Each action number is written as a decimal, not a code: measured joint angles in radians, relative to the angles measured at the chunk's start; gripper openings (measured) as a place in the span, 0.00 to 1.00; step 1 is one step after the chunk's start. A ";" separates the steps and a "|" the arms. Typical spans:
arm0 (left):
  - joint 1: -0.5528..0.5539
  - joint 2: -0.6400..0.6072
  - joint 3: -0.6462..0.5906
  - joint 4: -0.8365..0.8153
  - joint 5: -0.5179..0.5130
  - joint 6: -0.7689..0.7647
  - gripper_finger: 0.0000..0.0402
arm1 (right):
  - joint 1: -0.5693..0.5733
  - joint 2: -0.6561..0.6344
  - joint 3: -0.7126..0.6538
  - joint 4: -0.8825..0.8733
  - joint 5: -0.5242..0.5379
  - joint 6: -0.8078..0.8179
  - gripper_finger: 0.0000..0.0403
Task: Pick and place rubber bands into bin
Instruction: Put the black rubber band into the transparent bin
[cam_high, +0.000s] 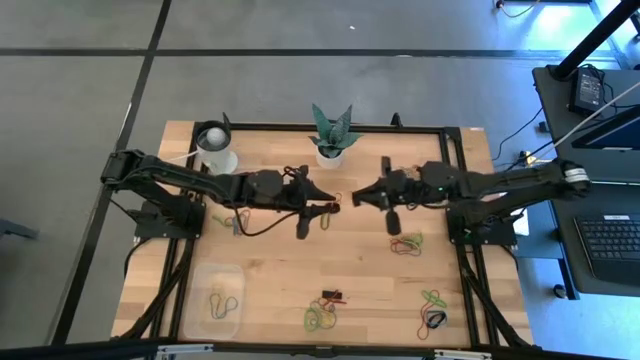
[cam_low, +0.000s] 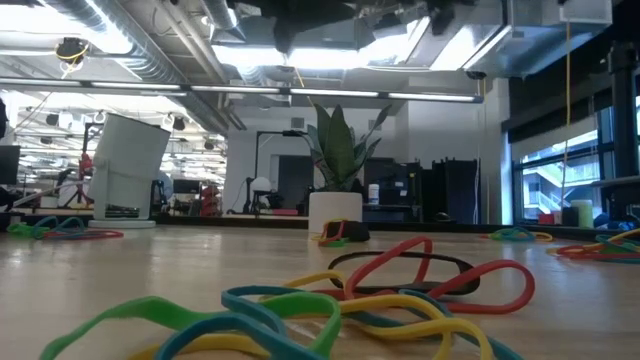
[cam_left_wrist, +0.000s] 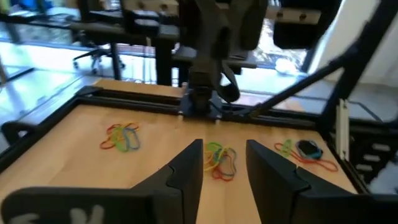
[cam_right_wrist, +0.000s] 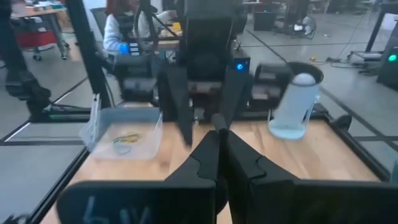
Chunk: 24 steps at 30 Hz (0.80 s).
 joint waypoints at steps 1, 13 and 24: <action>0.003 0.000 0.000 0.003 0.023 0.013 0.28 | 0.004 0.031 0.029 0.000 0.006 -0.001 0.02; 0.071 -0.074 0.000 0.009 0.152 0.059 0.28 | 0.047 0.285 0.332 -0.188 0.110 -0.054 0.02; 0.082 -0.093 0.000 0.011 0.228 0.047 0.28 | 0.048 0.312 0.379 -0.190 0.158 -0.078 0.02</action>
